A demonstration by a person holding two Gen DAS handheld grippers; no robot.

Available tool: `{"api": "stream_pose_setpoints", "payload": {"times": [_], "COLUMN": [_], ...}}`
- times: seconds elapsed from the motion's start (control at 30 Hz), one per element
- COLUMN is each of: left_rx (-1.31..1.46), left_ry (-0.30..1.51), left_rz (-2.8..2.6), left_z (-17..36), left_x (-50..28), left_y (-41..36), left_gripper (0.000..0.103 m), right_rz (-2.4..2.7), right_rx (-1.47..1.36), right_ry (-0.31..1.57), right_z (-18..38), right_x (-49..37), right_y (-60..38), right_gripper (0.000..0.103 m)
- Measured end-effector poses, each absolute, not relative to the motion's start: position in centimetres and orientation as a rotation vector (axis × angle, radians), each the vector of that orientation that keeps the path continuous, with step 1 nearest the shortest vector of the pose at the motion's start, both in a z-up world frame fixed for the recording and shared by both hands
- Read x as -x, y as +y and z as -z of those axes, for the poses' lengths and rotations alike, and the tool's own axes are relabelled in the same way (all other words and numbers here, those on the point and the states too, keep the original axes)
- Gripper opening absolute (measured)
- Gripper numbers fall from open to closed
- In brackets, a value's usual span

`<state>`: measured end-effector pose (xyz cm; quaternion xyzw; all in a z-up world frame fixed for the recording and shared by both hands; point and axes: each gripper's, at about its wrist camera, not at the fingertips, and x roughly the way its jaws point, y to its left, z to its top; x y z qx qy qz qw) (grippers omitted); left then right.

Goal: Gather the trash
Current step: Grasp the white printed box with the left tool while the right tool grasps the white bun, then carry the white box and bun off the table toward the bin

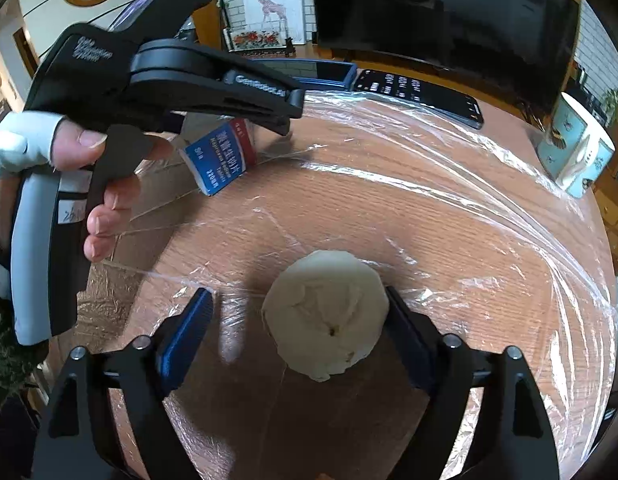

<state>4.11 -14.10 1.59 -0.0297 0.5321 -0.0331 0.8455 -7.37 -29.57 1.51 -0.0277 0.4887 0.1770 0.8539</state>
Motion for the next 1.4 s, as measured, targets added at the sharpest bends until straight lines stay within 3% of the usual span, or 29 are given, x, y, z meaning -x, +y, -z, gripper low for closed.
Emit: {"api": "stream_pose_setpoints", "payload": {"times": [0.27, 0.33, 0.37, 0.5, 0.53, 0.6, 1.4], "left_rx": [0.041, 0.050, 0.054, 0.038, 0.043, 0.059, 0.037], "left_ry": [1.115, 1.109, 1.106, 1.093, 1.091, 1.092, 0.998], "left_rz": [0.066, 0.066, 0.067, 0.070, 0.080, 0.085, 0.199], "left_z": [-1.5, -1.5, -1.5, -1.8, -1.9, -2.1, -5.5], "left_x": [-4.2, -4.2, -4.1, -3.8, -3.7, -3.6, 2.2], "left_y": [-14.4, -14.4, -14.5, -14.5, -14.4, -14.2, -12.4], "left_gripper": [0.091, 0.091, 0.090, 0.063, 0.054, 0.049, 0.047], "right_rz": [-0.380, -0.367, -0.346, -0.336, -0.339, -0.336, -0.282], "right_rx": [0.000, 0.011, 0.035, 0.024, 0.012, -0.009, -0.159], "right_ry": [1.031, 1.021, 1.012, 1.012, 1.014, 1.011, 0.983], "right_z": [-1.6, -1.7, -1.8, -1.9, -1.8, -1.8, -2.8], "right_x": [6.8, 6.9, 7.0, 6.8, 6.6, 6.6, 7.6], "right_y": [-29.8, -29.8, -29.8, -30.2, -30.4, -30.8, -33.8], "right_gripper": [0.094, 0.085, 0.072, 0.052, 0.052, 0.051, 0.052]}}
